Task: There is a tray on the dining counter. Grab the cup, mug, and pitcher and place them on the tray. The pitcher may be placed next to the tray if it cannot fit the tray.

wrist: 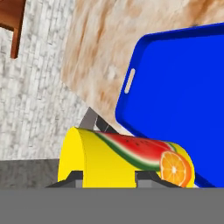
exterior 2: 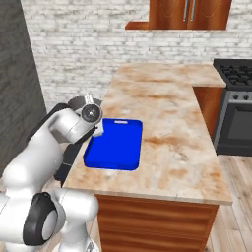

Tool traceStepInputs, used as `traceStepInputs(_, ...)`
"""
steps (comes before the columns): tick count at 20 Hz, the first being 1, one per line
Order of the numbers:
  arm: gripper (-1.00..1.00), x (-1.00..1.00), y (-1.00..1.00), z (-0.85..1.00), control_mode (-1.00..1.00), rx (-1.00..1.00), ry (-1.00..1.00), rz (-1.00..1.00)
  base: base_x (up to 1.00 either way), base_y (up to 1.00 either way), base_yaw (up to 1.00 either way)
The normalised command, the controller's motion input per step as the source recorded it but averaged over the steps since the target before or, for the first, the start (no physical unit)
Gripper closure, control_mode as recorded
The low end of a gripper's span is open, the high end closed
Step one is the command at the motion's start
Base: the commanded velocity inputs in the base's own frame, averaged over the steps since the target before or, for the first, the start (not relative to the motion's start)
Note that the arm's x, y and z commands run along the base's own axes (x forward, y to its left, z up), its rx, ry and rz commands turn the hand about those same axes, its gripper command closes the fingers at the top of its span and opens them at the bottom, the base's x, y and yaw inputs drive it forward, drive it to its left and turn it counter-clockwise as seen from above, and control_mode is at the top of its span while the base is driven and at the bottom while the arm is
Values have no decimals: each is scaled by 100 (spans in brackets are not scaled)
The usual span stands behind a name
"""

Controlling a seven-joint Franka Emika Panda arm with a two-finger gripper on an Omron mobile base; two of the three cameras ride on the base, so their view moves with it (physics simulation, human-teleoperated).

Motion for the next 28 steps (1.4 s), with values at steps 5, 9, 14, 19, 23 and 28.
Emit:
traceStepInputs(5, 100, 46, 0, -23, -100, 0, 0, 0, 0, 0, 0)
traceStepInputs(9, 100, 42, 0, -29, -100, 0, 0, 0, 0, 0, 0)
traceStepInputs(14, 100, 39, 0, -30, -100, 0, 0, 0, 0, 0, 0)
traceStepInputs(19, 100, 31, 0, -36, -100, 0, 0, 0, 0, 0, 0)
traceStepInputs(23, 100, 23, 0, -40, -100, 0, 0, 0, 0, 0, 0)
traceStepInputs(28, 100, 13, 0, -36, -100, 0, 0, 0, 0, 0, 0)
